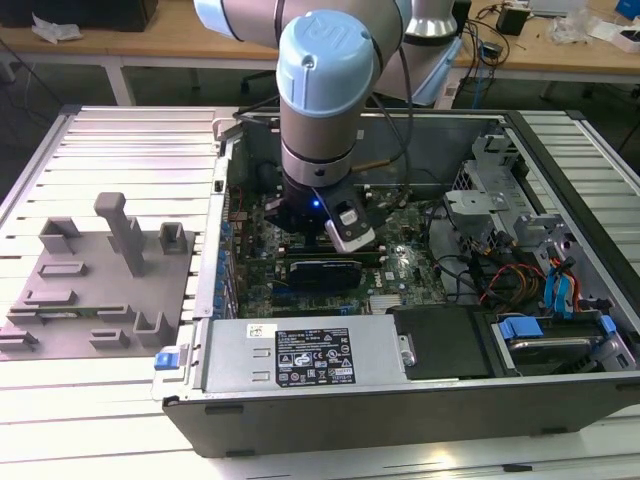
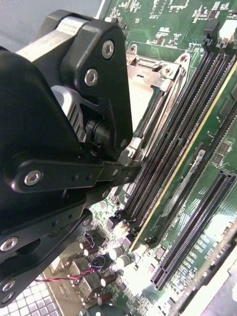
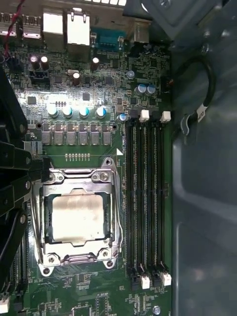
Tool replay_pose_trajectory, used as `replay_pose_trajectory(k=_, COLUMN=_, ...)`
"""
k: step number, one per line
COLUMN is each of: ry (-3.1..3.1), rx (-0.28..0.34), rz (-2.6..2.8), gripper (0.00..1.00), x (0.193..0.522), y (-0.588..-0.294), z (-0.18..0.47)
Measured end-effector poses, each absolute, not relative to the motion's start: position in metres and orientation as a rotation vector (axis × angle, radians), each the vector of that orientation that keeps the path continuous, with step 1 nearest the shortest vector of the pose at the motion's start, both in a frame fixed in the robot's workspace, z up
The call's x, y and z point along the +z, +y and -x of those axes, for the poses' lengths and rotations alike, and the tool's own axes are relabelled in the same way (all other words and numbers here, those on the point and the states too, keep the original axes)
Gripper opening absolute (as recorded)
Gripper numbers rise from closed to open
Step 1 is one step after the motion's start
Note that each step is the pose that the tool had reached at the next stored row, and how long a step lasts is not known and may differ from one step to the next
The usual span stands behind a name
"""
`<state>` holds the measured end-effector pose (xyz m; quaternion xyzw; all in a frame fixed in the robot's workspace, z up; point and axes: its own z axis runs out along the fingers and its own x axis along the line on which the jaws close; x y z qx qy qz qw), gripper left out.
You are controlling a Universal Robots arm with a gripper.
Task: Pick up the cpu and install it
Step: 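Install the second cpu locking lever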
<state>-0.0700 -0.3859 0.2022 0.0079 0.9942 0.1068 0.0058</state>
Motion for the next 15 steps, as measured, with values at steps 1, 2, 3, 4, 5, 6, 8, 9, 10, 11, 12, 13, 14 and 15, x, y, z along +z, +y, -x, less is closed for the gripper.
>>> replay_pose_trajectory(k=1, ry=3.110, rx=0.339, rz=-0.027, gripper=0.11, x=0.202, y=-0.386, z=0.071)
replay_pose_trajectory(k=2, ry=3.109, rx=0.341, rz=-0.027, gripper=0.11, x=0.202, y=-0.386, z=0.071)
replay_pose_trajectory(k=3, ry=3.109, rx=0.341, rz=-0.027, gripper=0.11, x=0.202, y=-0.386, z=0.071)
replay_pose_trajectory(k=4, ry=3.109, rx=0.340, rz=-0.028, gripper=0.11, x=0.202, y=-0.386, z=0.071)
replay_pose_trajectory(k=5, ry=3.109, rx=0.340, rz=-0.028, gripper=0.11, x=0.202, y=-0.386, z=0.071)
replay_pose_trajectory(k=6, ry=3.110, rx=0.339, rz=-0.028, gripper=0.11, x=0.202, y=-0.386, z=0.071)
replay_pose_trajectory(k=8, ry=3.110, rx=0.339, rz=-0.028, gripper=0.11, x=0.205, y=-0.386, z=0.071)
replay_pose_trajectory(k=9, ry=3.110, rx=0.339, rz=-0.028, gripper=0.11, x=0.209, y=-0.386, z=0.071)
replay_pose_trajectory(k=10, ry=3.110, rx=0.339, rz=-0.028, gripper=0.11, x=0.217, y=-0.386, z=0.071)
replay_pose_trajectory(k=11, ry=3.109, rx=0.340, rz=-0.028, gripper=0.11, x=0.229, y=-0.386, z=0.071)
replay_pose_trajectory(k=12, ry=3.110, rx=0.339, rz=-0.028, gripper=0.11, x=0.237, y=-0.386, z=0.071)
replay_pose_trajectory(k=13, ry=3.110, rx=0.340, rz=-0.028, gripper=0.11, x=0.243, y=-0.386, z=0.071)
replay_pose_trajectory(k=14, ry=3.110, rx=0.339, rz=-0.028, gripper=0.11, x=0.247, y=-0.386, z=0.071)
replay_pose_trajectory(k=15, ry=3.110, rx=0.339, rz=-0.028, gripper=0.11, x=0.253, y=-0.386, z=0.071)
